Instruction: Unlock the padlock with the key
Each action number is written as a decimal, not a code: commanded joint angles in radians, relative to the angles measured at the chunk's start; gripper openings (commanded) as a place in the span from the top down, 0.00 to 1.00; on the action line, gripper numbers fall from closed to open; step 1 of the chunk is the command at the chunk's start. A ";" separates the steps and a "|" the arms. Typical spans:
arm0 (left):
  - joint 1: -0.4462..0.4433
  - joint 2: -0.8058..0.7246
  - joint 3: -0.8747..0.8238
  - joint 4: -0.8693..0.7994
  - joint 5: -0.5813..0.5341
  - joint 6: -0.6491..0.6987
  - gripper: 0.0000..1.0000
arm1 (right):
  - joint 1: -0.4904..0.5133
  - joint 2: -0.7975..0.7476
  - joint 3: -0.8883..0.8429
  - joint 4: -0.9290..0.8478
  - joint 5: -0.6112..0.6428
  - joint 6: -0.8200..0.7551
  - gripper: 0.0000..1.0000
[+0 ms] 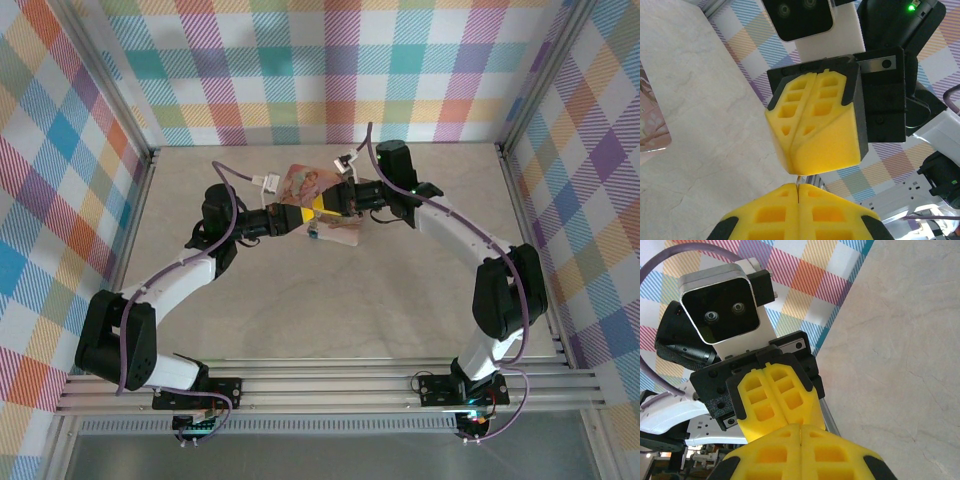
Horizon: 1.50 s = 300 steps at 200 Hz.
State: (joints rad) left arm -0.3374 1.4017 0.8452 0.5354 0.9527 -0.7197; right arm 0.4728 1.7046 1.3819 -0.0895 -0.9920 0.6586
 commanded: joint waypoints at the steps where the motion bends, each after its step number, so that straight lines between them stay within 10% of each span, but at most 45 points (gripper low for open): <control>1: 0.019 0.011 0.011 0.029 -0.004 -0.031 1.00 | 0.010 -0.023 0.010 0.004 -0.018 -0.022 1.00; 57: 0.056 0.049 -0.017 0.210 0.017 -0.190 0.60 | 0.009 -0.010 0.081 -0.121 -0.021 -0.144 1.00; 103: 0.048 0.044 -0.033 0.264 0.032 -0.221 0.55 | 0.009 0.007 0.093 -0.117 -0.021 -0.146 1.00; 228: -0.025 0.059 -0.041 0.280 0.021 -0.214 0.63 | 0.007 0.025 0.101 -0.118 -0.034 -0.148 1.00; 300: -0.029 0.064 -0.050 0.245 0.005 -0.185 1.00 | 0.007 0.025 0.101 -0.117 -0.045 -0.148 1.00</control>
State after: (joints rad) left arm -0.3595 1.4628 0.8001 0.7780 0.9680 -0.9321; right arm 0.4744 1.7248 1.4597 -0.2047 -0.9962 0.5350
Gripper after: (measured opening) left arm 0.058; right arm 0.067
